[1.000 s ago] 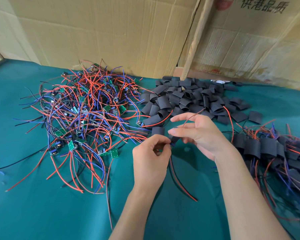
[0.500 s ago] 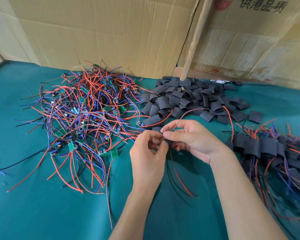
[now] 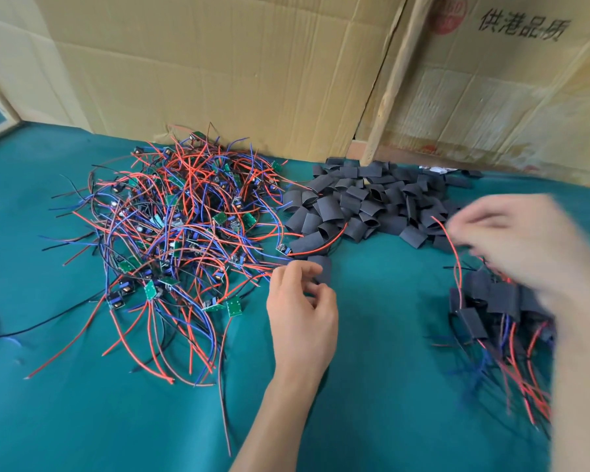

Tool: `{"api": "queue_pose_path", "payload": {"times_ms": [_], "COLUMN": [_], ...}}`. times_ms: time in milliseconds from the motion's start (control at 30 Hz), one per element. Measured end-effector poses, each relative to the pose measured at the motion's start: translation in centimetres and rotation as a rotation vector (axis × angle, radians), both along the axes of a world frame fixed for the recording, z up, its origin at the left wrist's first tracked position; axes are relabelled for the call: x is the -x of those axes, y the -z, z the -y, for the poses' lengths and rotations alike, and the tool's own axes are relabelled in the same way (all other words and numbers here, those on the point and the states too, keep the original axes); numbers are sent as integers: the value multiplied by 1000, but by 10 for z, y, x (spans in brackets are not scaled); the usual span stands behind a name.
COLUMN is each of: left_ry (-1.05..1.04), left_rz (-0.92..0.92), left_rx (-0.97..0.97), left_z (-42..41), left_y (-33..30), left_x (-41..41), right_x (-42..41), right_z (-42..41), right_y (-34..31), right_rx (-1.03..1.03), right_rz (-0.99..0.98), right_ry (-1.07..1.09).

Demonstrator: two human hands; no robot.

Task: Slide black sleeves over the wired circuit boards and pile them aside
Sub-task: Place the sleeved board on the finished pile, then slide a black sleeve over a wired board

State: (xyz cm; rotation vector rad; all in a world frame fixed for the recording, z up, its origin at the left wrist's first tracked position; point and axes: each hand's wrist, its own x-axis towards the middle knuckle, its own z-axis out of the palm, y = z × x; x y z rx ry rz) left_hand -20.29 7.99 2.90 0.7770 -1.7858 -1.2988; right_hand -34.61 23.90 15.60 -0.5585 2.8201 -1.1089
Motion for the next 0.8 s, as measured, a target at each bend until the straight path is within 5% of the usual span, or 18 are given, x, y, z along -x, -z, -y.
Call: {"api": "queue_pose_path", "payload": {"times_ms": [133, 400, 600, 800], "left_ry": [-8, 63, 79, 88], "left_rz": [-5, -10, -32, -10], "left_rx": [-44, -106, -127, -110], "left_z": [3, 2, 3, 2], "left_y": [1, 1, -1, -1], "left_x": [-2, 0, -1, -2], "right_x": [-30, -32, -33, -24], "right_z": [88, 118, 123, 114], "right_y": [40, 74, 93, 90], "right_rx": [-146, -61, -135, -96], "right_rz": [89, -72, 21, -64], "right_ry": [-341, -229, -171, -259]}}
